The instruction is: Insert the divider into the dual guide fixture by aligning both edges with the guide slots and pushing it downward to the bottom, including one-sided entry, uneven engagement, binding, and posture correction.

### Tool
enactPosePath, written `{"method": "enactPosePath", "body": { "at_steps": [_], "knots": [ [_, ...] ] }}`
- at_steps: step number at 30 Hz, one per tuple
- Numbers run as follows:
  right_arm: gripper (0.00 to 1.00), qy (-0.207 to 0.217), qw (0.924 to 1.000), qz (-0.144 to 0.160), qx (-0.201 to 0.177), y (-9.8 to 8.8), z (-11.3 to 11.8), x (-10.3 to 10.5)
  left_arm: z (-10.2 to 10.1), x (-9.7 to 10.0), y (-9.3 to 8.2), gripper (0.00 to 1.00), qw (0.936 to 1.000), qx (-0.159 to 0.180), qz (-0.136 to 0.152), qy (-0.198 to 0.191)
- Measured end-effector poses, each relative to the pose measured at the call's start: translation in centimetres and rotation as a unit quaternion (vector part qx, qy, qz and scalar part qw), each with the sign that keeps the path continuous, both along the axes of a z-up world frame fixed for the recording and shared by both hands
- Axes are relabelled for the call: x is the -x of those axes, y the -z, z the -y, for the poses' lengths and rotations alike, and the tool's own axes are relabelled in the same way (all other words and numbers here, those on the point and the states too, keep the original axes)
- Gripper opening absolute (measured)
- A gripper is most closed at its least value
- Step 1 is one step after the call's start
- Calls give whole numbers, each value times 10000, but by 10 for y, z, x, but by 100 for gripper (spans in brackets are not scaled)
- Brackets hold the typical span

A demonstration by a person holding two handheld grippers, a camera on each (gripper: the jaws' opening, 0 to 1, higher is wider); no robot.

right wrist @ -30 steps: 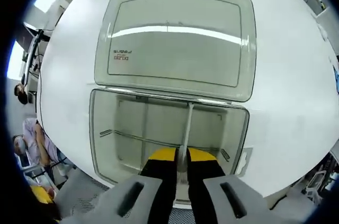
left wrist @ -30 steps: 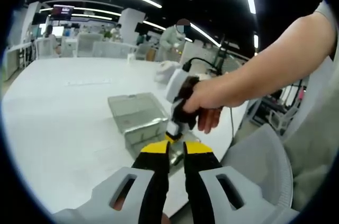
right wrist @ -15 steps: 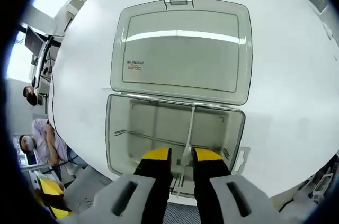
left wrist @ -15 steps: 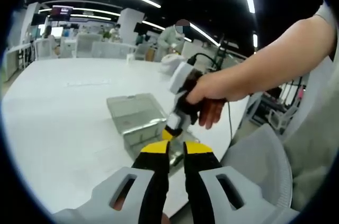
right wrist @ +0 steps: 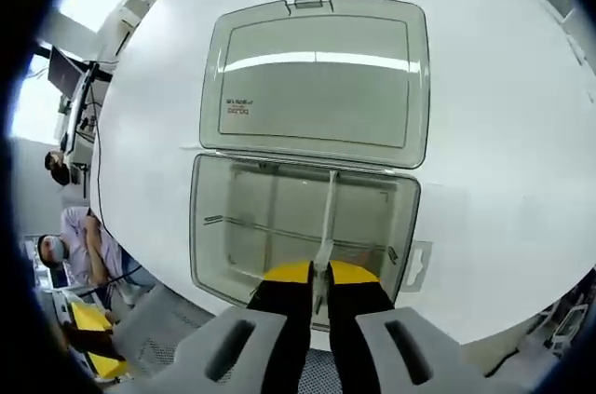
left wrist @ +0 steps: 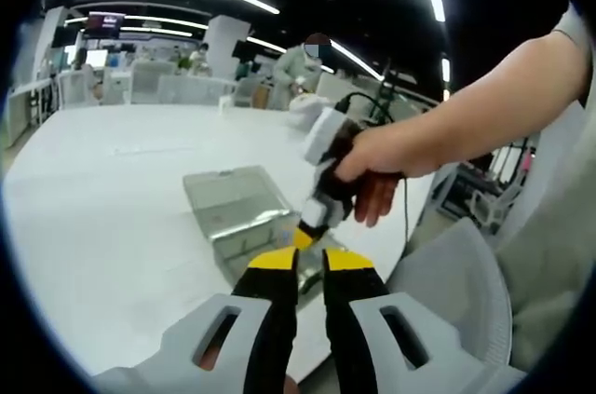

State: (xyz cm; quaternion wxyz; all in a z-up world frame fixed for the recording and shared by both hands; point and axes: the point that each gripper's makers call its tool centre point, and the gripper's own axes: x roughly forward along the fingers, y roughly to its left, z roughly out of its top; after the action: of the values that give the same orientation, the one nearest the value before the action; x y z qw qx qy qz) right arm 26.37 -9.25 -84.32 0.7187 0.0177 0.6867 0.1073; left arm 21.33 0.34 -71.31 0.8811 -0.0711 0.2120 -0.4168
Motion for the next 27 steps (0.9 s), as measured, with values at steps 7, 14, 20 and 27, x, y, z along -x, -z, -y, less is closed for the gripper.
{"method": "enactPosePath", "body": {
  "at_steps": [7,14,20,27],
  "knots": [
    [0,-185,9996,68,179,-2,-1,4,-2,1,1,7,10000,-17,-6,-14],
    [0,-322,9989,124,329,-1,-1,3,0,2,0,7,10000,-15,4,-10],
    [0,-438,9983,214,323,-2,-1,3,0,4,0,7,10000,-39,4,-7],
    [2,-468,9982,364,35,-3,1,0,-7,5,4,7,9999,-103,-42,-62]
  ]
}}
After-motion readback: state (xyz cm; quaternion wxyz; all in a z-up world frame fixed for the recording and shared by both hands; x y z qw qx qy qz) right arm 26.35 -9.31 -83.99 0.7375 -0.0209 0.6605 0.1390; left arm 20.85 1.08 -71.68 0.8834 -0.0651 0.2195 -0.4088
